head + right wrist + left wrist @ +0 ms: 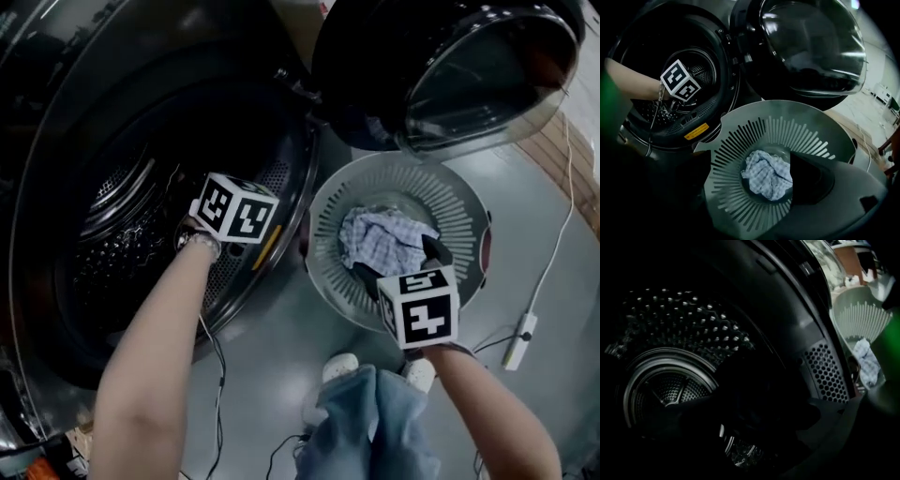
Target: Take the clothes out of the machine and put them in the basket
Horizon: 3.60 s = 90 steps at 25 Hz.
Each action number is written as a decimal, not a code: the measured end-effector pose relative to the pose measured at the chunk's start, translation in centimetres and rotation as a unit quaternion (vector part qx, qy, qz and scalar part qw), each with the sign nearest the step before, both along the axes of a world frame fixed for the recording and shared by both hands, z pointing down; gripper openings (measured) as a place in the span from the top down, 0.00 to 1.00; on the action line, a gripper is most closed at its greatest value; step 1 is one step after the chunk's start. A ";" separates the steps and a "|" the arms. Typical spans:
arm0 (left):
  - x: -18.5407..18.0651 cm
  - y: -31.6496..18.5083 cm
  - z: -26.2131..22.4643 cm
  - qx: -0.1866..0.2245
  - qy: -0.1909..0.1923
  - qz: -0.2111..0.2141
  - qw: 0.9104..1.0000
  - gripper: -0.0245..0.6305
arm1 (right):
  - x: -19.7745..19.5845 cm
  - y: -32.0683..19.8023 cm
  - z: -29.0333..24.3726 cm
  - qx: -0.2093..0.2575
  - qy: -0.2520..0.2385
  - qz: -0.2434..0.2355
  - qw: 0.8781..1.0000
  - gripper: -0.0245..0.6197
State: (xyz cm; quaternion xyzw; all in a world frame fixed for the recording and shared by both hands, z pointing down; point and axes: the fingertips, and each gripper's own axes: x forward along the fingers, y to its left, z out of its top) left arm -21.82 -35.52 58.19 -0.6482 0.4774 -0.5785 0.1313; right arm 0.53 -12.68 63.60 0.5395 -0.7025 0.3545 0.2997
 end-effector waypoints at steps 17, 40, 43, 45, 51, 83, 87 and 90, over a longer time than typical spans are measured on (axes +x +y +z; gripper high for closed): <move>0.5 -3.0 5.8 -0.138 -0.009 0.075 0.988 0.92 | -2.3 -5.1 4.1 0.038 0.010 -0.041 0.998 0.15; 5.3 13.0 -6.6 -0.175 0.115 0.030 0.977 0.92 | 1.9 4.9 -12.7 -0.014 -0.004 -0.009 1.000 0.16; 6.9 15.2 -7.6 -0.191 0.139 0.033 0.971 0.92 | 3.2 5.7 -14.0 -0.022 -0.012 0.013 1.000 0.16; 8.2 16.6 -8.3 -0.201 0.164 0.030 0.965 0.92 | 3.9 6.3 -14.9 -0.025 -0.017 0.025 0.999 0.16; 11.9 20.1 -9.7 -0.217 0.217 0.027 0.951 0.92 | 5.9 8.0 -16.0 -0.033 -0.017 0.040 0.999 0.16; 23.7 26.0 -8.2 -0.277 0.333 0.101 0.896 0.83 | 11.0 11.0 -11.9 -0.083 0.006 0.115 0.990 0.17; 22.6 26.0 -6.4 -0.302 0.331 0.054 0.892 0.36 | 10.8 10.9 -11.7 -0.084 0.007 0.109 0.990 0.17; 21.3 25.5 -6.0 -0.298 0.320 0.045 0.899 0.34 | 10.6 11.1 -11.4 -0.086 0.006 0.109 0.990 0.17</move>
